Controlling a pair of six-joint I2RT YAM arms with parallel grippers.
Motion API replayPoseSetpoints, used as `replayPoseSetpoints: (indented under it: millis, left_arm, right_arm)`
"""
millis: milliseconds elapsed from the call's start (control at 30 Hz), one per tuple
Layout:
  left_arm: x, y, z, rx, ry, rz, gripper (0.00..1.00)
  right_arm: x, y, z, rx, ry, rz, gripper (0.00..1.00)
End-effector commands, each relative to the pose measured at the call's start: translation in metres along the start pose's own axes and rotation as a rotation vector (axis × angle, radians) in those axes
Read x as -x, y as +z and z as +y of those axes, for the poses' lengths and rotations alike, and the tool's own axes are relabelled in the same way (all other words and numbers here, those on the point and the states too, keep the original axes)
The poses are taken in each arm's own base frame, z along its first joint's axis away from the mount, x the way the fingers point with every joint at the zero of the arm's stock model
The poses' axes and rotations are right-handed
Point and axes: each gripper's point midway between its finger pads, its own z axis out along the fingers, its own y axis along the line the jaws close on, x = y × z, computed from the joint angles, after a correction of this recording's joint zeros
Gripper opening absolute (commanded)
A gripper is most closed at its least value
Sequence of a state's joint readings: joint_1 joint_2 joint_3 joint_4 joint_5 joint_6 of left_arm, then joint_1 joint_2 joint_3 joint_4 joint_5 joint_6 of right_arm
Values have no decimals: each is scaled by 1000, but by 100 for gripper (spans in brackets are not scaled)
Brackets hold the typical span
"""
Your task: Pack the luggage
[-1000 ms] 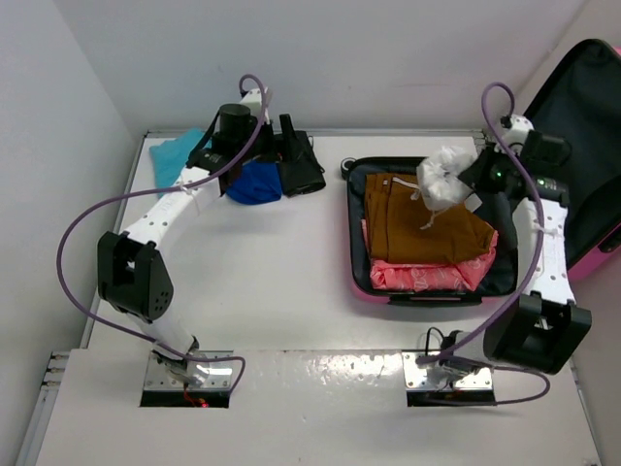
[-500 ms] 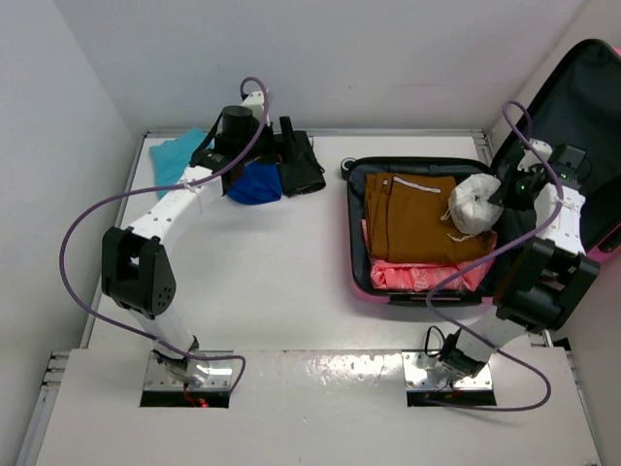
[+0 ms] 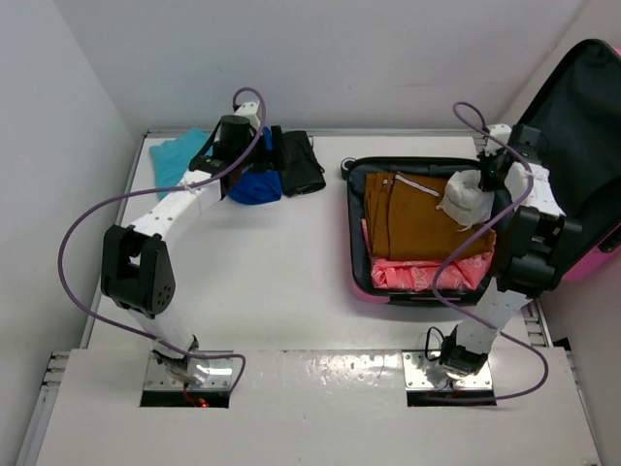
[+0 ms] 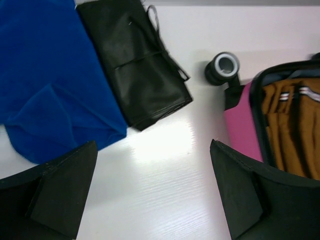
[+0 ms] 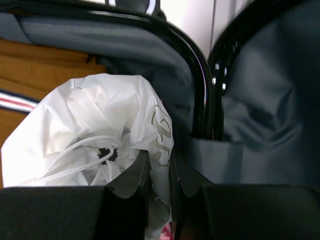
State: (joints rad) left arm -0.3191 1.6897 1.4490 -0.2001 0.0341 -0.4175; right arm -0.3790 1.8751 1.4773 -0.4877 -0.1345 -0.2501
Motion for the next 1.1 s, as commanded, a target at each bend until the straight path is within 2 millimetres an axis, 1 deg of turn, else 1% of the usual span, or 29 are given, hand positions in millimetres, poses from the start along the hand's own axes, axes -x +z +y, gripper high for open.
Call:
replayPoseSetpoints:
  millis: [0,33,100,133,200,233,267,300,333,367,400,467,500,533,567,600,633,667,700,733,767,800,833,867,900,933,967,1000,1067]
  left_arm:
    - [1,-3,24,78,10,-16,100]
    - [1,-3,24,79,10,-16,100]
    - [-5,-3,28,96,19,-2,100]
    - [-5,-3,28,96,19,-2,100]
    - [-7,0,35,107,24,6,100]
    - [-8,4,37,102,8,9,100]
    - [-8,3,38,91,3,12,100]
    - [-16,9,37,81,-24,34,100]
    - [-21,14,43,86,-44,51,100]
    - [-19,13,48,95,-58,47,100]
    - [-25,18,50,100,-70,61,100]
    - [-29,21,58,121,-75,68,100]
    - [-32,26,60,122,-75,71,100]
    - [-24,27,60,128,-73,48,100]
    - [-30,31,62,133,-74,62,100]
    - [-30,38,63,132,-74,58,100]
    - [-25,42,62,129,-73,49,100]
    - [-22,47,62,126,-62,43,100]
    - [-30,58,66,133,-63,63,100]
    - [-30,63,67,134,-63,64,100]
    - [-22,69,59,120,-58,49,100]
    - [-22,74,60,120,-67,49,100]
    - [-29,85,63,124,-68,59,100]
    - [-19,91,52,103,-60,35,100]
    - [-21,97,46,103,-52,35,100]
    - [-31,109,46,110,-48,52,100]
    - [-22,115,37,104,-52,30,100]
    - [-23,121,36,116,-47,24,100]
    - [-19,134,45,197,-60,-7,98]
  right_arm:
    - [-24,35,14,-68,-151,86,0]
    - [-19,38,12,-87,-164,69,0]
    - [-23,42,16,-101,-170,98,5]
    - [-15,39,13,-107,-162,82,13]
    - [-3,28,13,-104,-147,58,21]
    - [6,22,12,-105,-143,35,29]
    - [13,13,8,-113,-134,21,32]
    - [24,0,5,-123,-126,-13,35]
    - [34,-13,4,-130,-122,-44,42]
    - [33,-18,4,-128,-99,-42,44]
    - [50,-39,-1,-139,-93,-98,47]
    - [54,-54,-2,-143,-74,-110,56]
    - [66,-74,1,-135,-74,-161,58]
    - [69,-81,3,-132,-71,-174,60]
    - [73,-88,4,-129,-58,-194,61]
    - [82,-108,6,-130,-55,-240,63]
    - [81,-111,9,-120,-44,-246,65]
    - [87,-124,11,-121,-36,-281,66]
    - [91,-135,15,-113,-21,-306,66]
    - [92,-139,19,-97,-20,-316,67]
    - [93,-147,21,-95,-14,-332,67]
    - [91,-150,24,-91,-11,-330,69]
    - [94,-162,30,-74,9,-358,69]
    - [94,-165,31,-70,15,-364,69]
    - [89,-164,36,-56,30,-352,70]
    - [93,-175,41,-39,27,-379,70]
    - [93,-177,43,-31,41,-387,70]
    - [89,-183,50,-9,48,-386,70]
    - [84,-184,57,8,53,-373,71]
